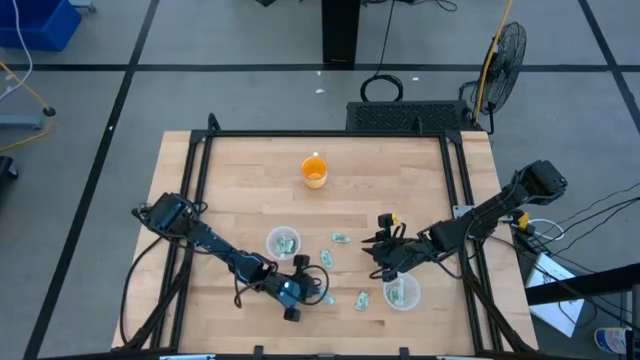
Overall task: Pick and place Stevia / Truvia into bins
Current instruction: Put the white stevia packet into the top transparent container
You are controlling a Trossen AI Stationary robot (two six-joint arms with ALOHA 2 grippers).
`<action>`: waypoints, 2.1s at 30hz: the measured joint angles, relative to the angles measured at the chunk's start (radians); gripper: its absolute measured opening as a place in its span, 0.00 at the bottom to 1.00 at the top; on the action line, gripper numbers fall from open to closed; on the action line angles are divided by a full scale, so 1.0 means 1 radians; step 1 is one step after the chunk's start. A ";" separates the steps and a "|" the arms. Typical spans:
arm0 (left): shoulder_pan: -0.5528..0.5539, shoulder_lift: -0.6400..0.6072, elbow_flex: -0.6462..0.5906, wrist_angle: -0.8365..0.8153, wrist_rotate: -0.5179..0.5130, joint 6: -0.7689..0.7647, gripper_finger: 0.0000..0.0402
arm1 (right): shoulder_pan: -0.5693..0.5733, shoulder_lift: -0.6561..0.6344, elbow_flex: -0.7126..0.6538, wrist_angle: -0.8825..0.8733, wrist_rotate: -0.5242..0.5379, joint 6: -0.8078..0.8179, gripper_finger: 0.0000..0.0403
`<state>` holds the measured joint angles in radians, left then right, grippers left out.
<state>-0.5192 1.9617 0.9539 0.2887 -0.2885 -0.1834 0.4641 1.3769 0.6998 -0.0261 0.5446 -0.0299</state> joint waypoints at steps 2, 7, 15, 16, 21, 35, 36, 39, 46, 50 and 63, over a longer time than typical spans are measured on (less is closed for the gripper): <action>-0.002 0.000 0.000 0.012 -0.010 0.007 0.12 | 0.000 0.000 0.000 0.000 0.000 0.000 0.21; -0.008 0.000 0.000 0.037 -0.008 0.013 0.25 | 0.000 0.000 0.000 0.000 0.000 0.000 0.21; 0.006 0.000 0.000 0.050 0.021 0.055 0.42 | 0.000 0.000 0.000 0.000 0.000 0.000 0.21; 0.012 0.000 0.000 0.051 0.022 0.050 0.43 | 0.000 0.000 0.000 0.000 0.000 0.000 0.21; 0.034 0.054 0.001 0.114 0.078 0.016 0.39 | 0.000 0.000 0.000 0.000 0.000 0.000 0.21; 0.027 0.042 0.000 0.098 0.016 0.052 0.04 | 0.000 0.000 0.000 -0.001 0.000 0.000 0.21; 0.027 0.029 0.000 0.096 0.005 0.054 0.05 | 0.000 0.000 0.000 -0.001 0.000 0.000 0.21; 0.020 -0.043 0.000 0.014 -0.036 0.079 0.07 | 0.000 0.000 0.000 -0.001 0.000 0.000 0.21; 0.020 -0.310 0.001 -0.520 -0.194 -0.161 0.03 | 0.000 0.000 0.000 -0.002 0.000 0.014 0.21; 0.022 -0.379 0.000 -0.805 -0.244 -0.342 0.06 | 0.000 0.000 0.000 -0.001 0.000 0.014 0.21; 0.064 -0.345 -0.036 -0.897 -0.236 -0.454 0.12 | 0.000 0.000 0.000 0.000 0.000 0.017 0.21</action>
<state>-0.4556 1.6165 0.9180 -0.6079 -0.5247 -0.6375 0.4644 1.3769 0.6994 -0.0261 0.5442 -0.0134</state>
